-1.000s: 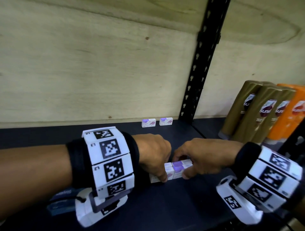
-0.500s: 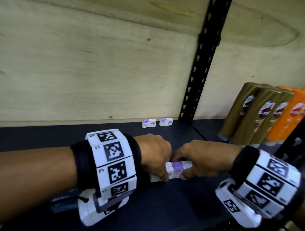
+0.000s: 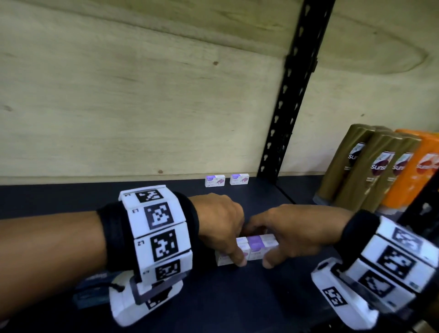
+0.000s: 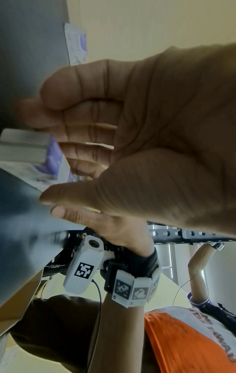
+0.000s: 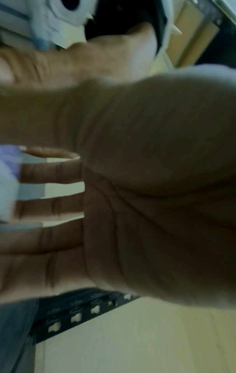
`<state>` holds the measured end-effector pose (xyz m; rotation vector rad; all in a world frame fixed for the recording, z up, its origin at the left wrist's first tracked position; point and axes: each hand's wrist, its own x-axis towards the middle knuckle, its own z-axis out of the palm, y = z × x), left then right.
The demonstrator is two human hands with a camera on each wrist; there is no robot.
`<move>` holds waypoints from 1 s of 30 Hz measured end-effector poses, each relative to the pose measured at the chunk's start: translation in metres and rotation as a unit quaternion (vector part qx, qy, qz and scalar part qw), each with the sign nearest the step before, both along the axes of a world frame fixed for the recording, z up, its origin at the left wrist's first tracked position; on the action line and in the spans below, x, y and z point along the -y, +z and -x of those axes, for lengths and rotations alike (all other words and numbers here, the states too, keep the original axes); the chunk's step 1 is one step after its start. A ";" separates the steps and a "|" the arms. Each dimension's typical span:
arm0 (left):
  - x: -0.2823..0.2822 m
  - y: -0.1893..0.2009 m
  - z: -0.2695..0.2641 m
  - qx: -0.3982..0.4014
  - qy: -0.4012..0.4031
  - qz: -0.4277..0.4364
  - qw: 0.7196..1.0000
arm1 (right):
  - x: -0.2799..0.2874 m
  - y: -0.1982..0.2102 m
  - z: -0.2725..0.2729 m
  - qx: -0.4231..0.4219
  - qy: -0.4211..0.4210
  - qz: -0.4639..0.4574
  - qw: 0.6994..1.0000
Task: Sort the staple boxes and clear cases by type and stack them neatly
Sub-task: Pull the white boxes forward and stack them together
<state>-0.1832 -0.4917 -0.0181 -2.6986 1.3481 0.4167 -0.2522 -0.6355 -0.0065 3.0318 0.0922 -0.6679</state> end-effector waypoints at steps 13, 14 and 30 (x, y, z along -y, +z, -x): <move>0.011 0.031 -0.079 0.069 0.059 0.042 0.995 | 0.033 0.035 -0.072 0.078 -0.090 -0.066 0.991; 0.013 0.030 -0.089 0.079 0.063 0.042 0.994 | 0.037 0.034 -0.084 0.094 -0.093 -0.054 0.990; 0.048 0.000 -0.168 0.076 0.082 0.002 0.994 | 0.063 0.002 -0.192 0.063 -0.097 0.070 0.991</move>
